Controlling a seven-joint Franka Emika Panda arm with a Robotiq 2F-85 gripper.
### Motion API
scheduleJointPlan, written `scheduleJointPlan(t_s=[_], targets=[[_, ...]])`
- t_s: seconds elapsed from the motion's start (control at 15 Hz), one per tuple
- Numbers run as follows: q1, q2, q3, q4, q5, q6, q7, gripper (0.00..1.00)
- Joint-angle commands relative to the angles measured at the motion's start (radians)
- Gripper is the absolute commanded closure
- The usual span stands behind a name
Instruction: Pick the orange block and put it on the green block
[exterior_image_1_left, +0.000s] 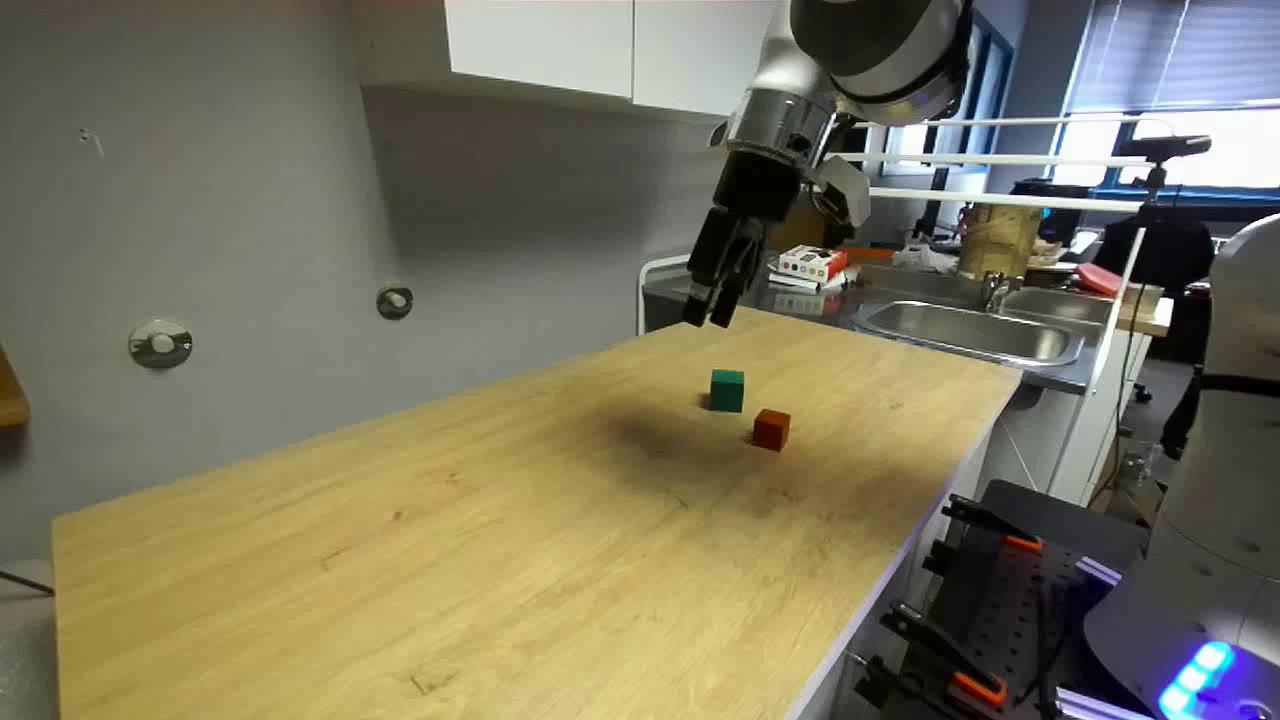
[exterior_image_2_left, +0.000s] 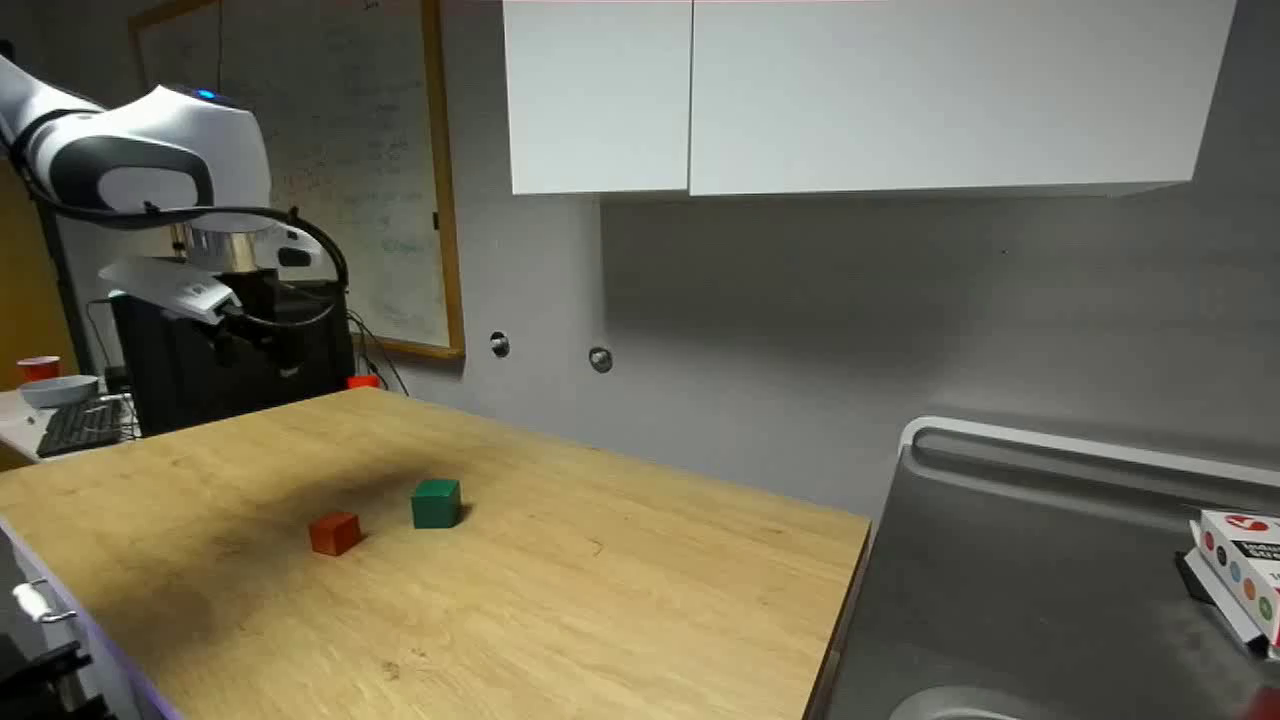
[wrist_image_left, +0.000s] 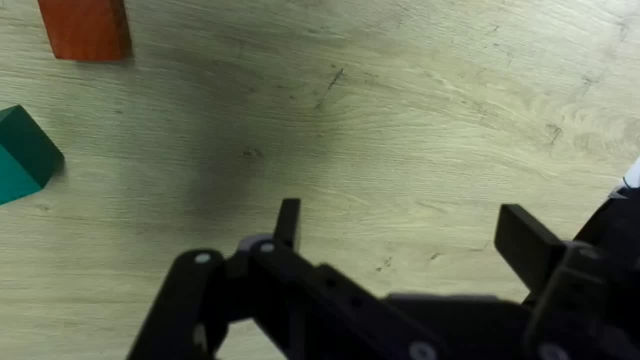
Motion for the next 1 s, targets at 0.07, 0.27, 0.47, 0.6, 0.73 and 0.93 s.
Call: scheduleJointPlan(t_s=[0.07,0.27,0.47,0.6,0.73,0.93], targets=[[-0.019,0.0,0.019,0.002,0.009,-0.004,-0.006,0.0],[-0.019,0.0,0.019,0.002,0.009,-0.004,-0.006,0.0],[-0.019,0.0,0.019,0.002,0.009,-0.004,-0.006,0.0],[-0.027,0.006,0.02,0.001,0.003,0.009,0.002,0.0],[-0.045,0.019,0.015,0.001,0.005,0.019,0.012,0.0],[-0.08,0.039,0.002,-0.004,0.009,0.03,0.024,0.0]])
